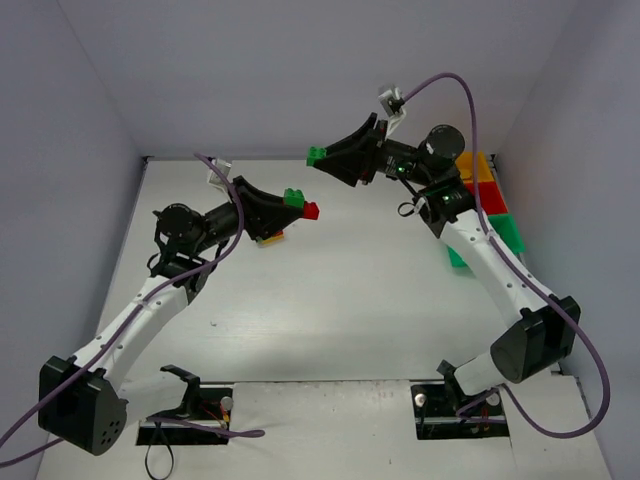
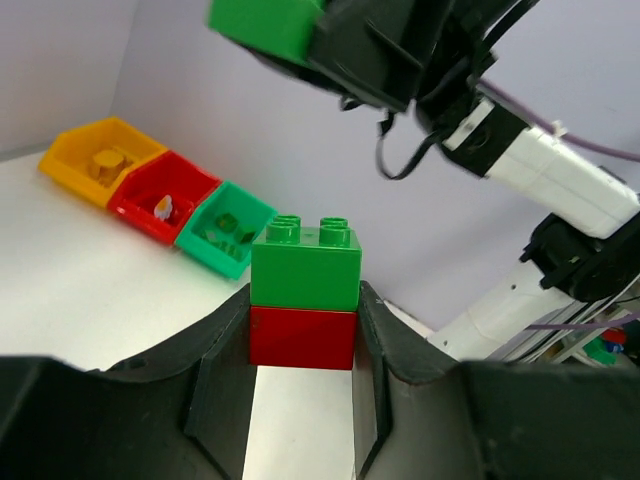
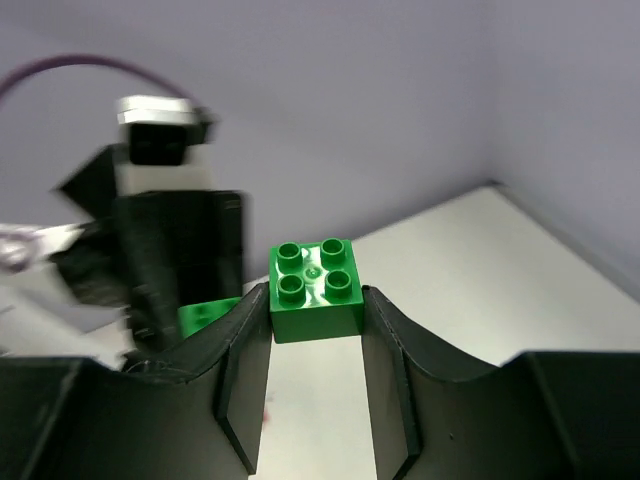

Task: Sort the legos into containers by color

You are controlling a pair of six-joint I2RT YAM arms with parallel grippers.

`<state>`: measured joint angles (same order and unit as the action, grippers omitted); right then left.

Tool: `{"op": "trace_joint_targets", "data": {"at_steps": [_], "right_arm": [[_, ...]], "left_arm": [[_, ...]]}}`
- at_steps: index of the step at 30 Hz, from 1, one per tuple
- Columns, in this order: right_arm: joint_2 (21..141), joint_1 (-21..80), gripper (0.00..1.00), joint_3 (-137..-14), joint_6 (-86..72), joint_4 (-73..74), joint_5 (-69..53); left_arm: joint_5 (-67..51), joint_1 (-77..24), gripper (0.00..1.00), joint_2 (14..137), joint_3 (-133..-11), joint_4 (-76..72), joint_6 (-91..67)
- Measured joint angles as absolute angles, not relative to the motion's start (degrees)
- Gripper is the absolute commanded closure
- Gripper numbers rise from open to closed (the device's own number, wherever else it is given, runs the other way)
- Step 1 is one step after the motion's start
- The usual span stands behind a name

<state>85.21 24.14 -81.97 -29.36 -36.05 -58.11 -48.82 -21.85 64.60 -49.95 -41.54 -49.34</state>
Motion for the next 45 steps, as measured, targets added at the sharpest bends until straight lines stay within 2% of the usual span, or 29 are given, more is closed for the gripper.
{"op": "trace_joint_targets", "data": {"at_steps": [5,6,14,22,25,26,28,31,32,33,34,38,45], "right_arm": [[79.6,20.3,1.0,-79.4,-17.6,-19.1,-38.9],[77.2,17.1,1.0,-76.2,-15.6,-14.9,-31.7],[74.6,1.5,1.0,-62.3,-15.4,-1.6,-5.6],[79.2,-9.2,1.0,-59.0,-18.6,3.2,6.2],[83.3,-11.4,0.8,-59.2,-19.5,3.3,7.3],[84.6,-11.8,0.67,-59.4,-19.6,3.3,7.3],[87.7,-12.6,0.58,-60.0,-19.8,3.6,7.3],[90.5,-13.1,0.31,-60.7,-20.2,3.9,7.0],[90.7,-13.1,0.26,-60.9,-20.1,4.2,6.9],[90.7,-13.1,0.26,-61.1,-19.9,4.3,6.7],[90.7,-13.1,0.21,-61.5,-19.6,4.5,5.8],[89.4,-13.0,0.22,-63.6,-18.8,4.5,-0.2],[81.4,-7.8,0.24,-67.9,-14.7,0.6,-28.4]], "left_arm": [[-48.6,-21.8,1.0,61.8,-50.0,-33.0,-44.1],[-48.6,-21.8,1.0,61.4,-50.0,-31.2,-43.1],[-48.6,-21.8,1.0,58.0,-50.0,-19.7,-35.7],[-49.6,-21.8,1.0,56.7,-50.0,-11.5,-29.6],[-49.8,-21.8,1.0,56.6,-50.0,-9.5,-28.3],[-49.9,-21.8,1.0,56.6,-50.0,-9.0,-27.8],[-50.1,-21.8,1.0,56.5,-50.0,-8.3,-27.2],[-50.3,-21.8,1.0,56.1,-50.0,-7.4,-26.6],[-50.5,-21.8,1.0,56.1,-50.0,-7.1,-26.3],[-50.7,-21.8,1.0,56.0,-50.0,-6.8,-26.1],[-50.9,-21.8,1.0,56.0,-50.1,-6.4,-25.8],[-51.7,-21.8,1.0,56.3,-51.0,-5.1,-24.8],[-54.3,-21.8,1.0,58.4,-56.9,-3.0,-22.4]]}}
